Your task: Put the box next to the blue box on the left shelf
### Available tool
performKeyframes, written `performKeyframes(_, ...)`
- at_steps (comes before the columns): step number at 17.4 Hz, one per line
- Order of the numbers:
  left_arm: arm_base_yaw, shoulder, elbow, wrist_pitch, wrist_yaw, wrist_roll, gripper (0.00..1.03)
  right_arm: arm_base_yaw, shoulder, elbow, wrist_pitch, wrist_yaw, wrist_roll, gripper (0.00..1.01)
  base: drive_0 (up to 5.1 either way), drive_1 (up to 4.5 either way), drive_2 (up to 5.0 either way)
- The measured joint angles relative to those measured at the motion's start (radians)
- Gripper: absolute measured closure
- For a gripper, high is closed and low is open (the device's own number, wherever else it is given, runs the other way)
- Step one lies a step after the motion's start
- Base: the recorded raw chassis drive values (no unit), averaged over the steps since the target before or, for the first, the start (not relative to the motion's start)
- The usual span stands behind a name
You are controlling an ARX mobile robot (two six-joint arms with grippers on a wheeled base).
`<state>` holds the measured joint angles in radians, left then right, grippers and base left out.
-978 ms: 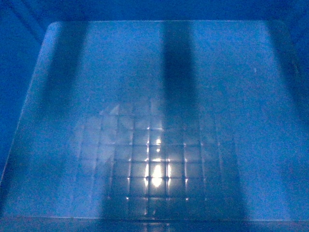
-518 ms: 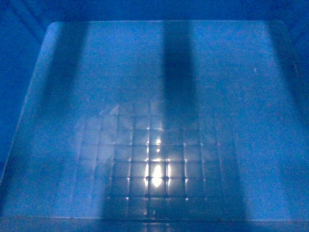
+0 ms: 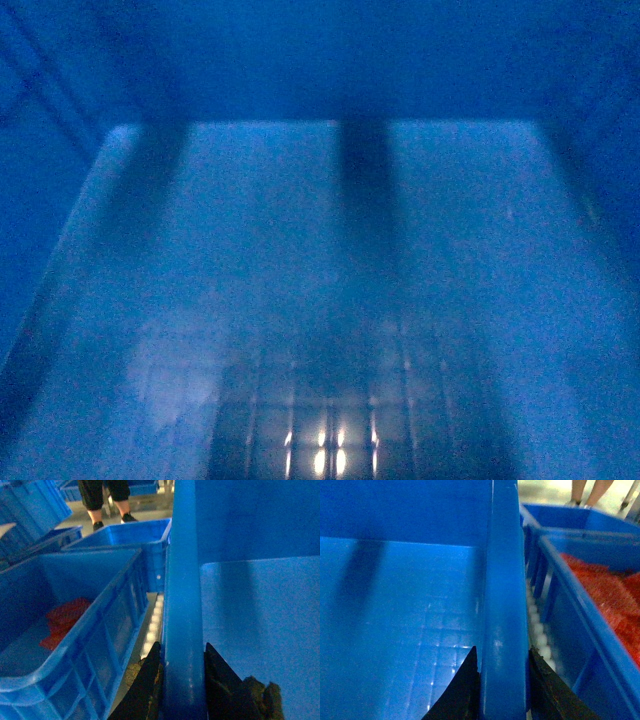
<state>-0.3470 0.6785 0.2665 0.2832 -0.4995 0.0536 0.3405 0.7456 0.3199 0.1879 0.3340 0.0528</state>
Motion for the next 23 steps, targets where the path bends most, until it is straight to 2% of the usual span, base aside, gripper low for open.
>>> performKeyframes(1,0.04,0.006,-0.001,-0.014,0.035,0.008,0.87,0.0,0.007,-0.002,-0.04,-0.022,0.036,0.81,0.0,0.0,0.0)
performKeyframes(2,0.084,0.015,-0.001,-0.01,0.074,0.013,0.87,0.0,0.02,-0.001,-0.035,-0.041,0.053,0.81,0.0,0.0,0.0)
performKeyframes(4,0.142,0.027,-0.001,0.036,0.13,0.025,0.88,-0.003,0.042,0.018,-0.033,-0.074,0.078,0.81,0.0,0.0,0.0)
performKeyframes(6,0.174,0.084,0.001,0.095,0.154,0.031,0.88,-0.02,0.105,0.03,0.009,-0.111,0.094,0.81,0.0,0.0,0.0)
performKeyframes(8,0.18,0.173,0.001,0.154,0.165,0.032,0.88,-0.038,0.185,0.032,0.049,-0.135,0.106,0.81,0.0,0.0,0.0)
performKeyframes(12,0.179,0.325,0.018,0.26,0.169,0.021,0.88,-0.089,0.315,0.069,0.115,-0.184,0.103,0.81,0.0,0.0,0.0)
performKeyframes(14,0.18,0.397,0.063,0.256,0.167,0.013,0.89,-0.125,0.396,0.129,0.076,-0.241,0.117,0.81,0.0,0.0,0.0)
performKeyframes(15,0.183,0.415,0.075,0.253,0.171,0.018,0.89,-0.129,0.424,0.137,0.059,-0.249,0.133,0.81,0.0,0.0,0.0)
performKeyframes(17,0.187,0.444,0.1,0.236,0.187,0.039,0.89,-0.13,0.438,0.141,0.023,-0.255,0.168,0.81,0.0,0.0,0.0)
performKeyframes(18,0.187,0.451,0.104,0.235,0.192,0.041,0.89,-0.121,0.437,0.146,0.003,-0.243,0.172,0.81,0.0,0.0,0.0)
performKeyframes(20,0.177,0.48,0.128,0.206,0.21,0.028,0.89,-0.113,0.431,0.148,-0.03,-0.217,0.176,0.81,0.0,0.0,0.0)
performKeyframes(23,0.146,0.523,0.139,0.222,0.199,-0.004,0.89,-0.134,0.431,0.151,-0.037,-0.203,0.162,0.81,0.0,0.0,0.0)
